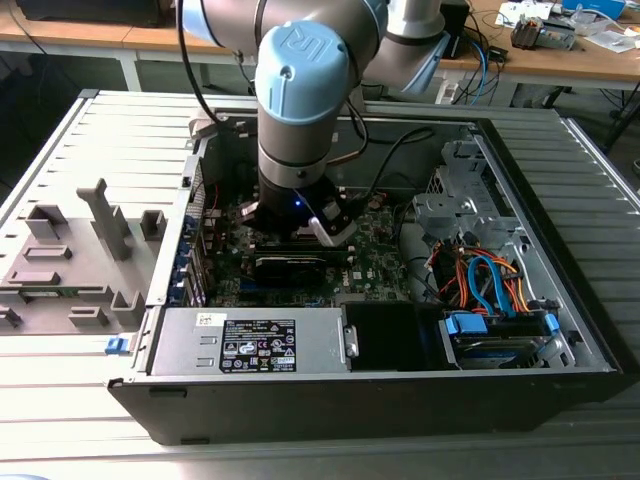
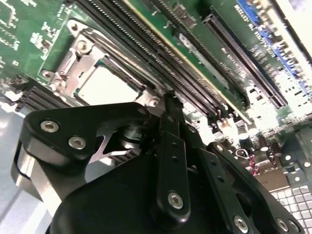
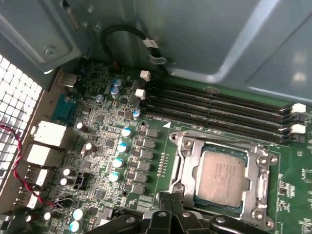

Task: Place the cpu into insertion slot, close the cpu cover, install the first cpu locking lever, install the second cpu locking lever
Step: 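Install the second cpu locking lever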

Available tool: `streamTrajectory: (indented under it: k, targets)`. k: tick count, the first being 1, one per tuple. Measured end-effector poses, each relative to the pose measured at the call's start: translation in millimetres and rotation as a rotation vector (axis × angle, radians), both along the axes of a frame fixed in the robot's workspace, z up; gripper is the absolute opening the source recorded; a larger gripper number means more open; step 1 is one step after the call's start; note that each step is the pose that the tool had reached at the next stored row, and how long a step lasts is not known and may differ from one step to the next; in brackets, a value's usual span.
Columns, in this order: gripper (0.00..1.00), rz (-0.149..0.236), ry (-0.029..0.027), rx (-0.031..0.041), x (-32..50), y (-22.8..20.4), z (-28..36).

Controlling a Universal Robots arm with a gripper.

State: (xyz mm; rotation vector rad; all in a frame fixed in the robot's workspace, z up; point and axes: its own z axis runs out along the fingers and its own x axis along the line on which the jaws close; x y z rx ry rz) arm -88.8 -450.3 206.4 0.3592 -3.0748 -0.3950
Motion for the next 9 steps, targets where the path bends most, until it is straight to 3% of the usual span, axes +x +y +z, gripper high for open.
streamTrajectory:
  k: [2,4,6,9]
  targets:
    - [0.11,0.000,0.0053,0.0069,2.8,2.5,0.0]
    - [0.11,0.000,0.0085,0.0086,5.4,6.3,0.0]
    - [0.11,0.001,0.0158,0.0113,10.6,14.8,-0.1]
    - [0.11,0.001,0.0208,0.0118,14.1,21.5,0.0]
